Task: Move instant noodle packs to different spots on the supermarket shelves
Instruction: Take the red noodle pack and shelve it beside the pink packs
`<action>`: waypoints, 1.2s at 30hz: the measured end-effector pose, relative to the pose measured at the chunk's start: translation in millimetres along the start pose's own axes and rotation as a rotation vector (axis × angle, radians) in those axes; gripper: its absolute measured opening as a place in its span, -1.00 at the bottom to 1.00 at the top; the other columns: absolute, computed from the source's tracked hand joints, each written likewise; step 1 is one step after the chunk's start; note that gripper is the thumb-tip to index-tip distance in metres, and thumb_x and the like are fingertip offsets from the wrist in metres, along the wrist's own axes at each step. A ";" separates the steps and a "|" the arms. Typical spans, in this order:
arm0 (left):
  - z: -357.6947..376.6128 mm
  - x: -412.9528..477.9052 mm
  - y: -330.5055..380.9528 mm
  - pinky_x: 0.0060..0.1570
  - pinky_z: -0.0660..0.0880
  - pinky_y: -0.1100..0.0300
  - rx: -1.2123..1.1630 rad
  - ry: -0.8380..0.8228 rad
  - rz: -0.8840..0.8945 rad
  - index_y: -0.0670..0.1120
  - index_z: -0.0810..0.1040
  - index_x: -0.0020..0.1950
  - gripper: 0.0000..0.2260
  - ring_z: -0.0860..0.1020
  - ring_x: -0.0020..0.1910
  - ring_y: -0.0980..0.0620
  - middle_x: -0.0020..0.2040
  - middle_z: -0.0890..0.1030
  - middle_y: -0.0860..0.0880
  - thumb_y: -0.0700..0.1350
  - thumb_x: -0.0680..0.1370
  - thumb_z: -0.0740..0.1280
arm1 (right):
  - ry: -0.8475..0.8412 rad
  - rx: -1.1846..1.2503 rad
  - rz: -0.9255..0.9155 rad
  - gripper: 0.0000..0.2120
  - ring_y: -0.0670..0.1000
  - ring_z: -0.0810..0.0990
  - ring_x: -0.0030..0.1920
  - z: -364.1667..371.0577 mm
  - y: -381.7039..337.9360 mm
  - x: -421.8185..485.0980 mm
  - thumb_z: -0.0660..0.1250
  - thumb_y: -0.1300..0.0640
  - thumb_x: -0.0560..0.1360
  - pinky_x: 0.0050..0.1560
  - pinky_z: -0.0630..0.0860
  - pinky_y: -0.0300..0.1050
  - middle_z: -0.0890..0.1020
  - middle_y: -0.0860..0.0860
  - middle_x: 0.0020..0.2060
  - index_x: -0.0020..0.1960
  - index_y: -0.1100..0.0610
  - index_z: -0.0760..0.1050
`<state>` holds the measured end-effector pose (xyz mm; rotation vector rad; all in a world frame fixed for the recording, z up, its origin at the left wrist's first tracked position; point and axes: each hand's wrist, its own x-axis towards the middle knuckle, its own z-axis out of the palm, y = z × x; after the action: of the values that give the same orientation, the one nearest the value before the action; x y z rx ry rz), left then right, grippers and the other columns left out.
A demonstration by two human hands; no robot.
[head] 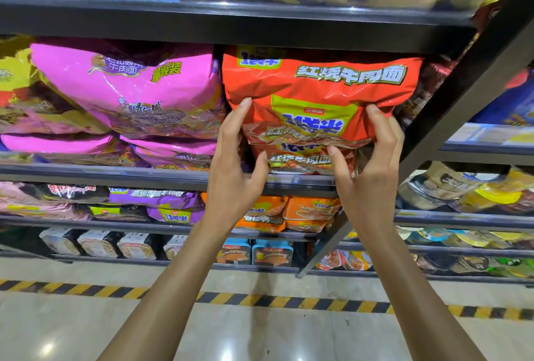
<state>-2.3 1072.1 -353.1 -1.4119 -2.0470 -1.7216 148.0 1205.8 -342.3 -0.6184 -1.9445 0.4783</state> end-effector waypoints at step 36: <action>-5.8 -32.0 7.8 0.42 0.42 -0.23 -0.001 0.052 0.003 -0.01 0.18 0.59 -0.30 0.30 0.57 -0.21 0.55 0.26 0.10 -0.37 0.55 0.39 | 0.081 0.085 0.029 -0.36 0.00 0.30 0.47 -12.5 -6.0 -17.3 0.49 0.29 0.49 0.42 0.29 -0.28 0.33 0.30 0.41 0.43 0.08 0.23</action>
<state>18.4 1048.6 -365.0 -1.3557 -2.0165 -1.7397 164.4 1191.3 -345.7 -0.6034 -1.8312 0.5430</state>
